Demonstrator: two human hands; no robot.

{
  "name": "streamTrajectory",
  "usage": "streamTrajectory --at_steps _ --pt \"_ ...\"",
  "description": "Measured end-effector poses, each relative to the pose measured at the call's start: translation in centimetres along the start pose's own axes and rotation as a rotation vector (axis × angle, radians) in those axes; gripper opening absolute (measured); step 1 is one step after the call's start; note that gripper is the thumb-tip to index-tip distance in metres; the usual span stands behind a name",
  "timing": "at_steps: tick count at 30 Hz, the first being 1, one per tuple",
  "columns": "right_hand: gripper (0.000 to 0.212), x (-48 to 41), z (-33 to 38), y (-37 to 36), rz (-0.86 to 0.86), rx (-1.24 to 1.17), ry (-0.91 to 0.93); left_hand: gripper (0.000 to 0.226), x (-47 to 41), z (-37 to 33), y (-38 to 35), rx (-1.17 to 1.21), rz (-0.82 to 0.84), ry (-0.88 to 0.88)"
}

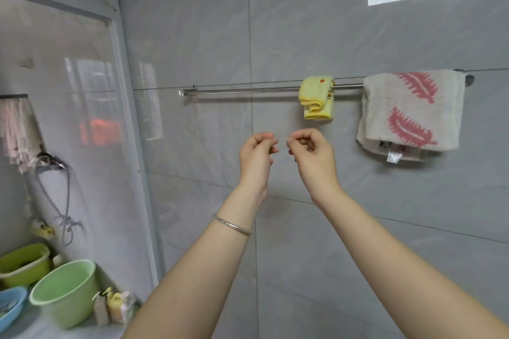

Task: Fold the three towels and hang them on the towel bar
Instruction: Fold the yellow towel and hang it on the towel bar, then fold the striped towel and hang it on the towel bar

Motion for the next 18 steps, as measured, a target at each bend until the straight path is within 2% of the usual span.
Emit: streamTrajectory --at_steps 8,18 --pt "0.020 3.9 0.4 -5.6 0.090 -0.114 -0.048 0.023 5.6 -2.1 6.1 -0.073 -0.125 -0.024" --pt "0.016 11.2 2.0 -20.2 0.229 -0.267 -0.116 0.025 14.2 -6.3 19.6 -0.154 -0.314 -0.036"
Point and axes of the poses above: each hand's wrist, its own x-axis away from the middle knuckle, its own y-axis out of the back of the hand, z = x × y, the point moved 3 cm from there along -x, towards the middle knuckle, and after that the axes turned 13 degrees about z, right-handed, at the moved point
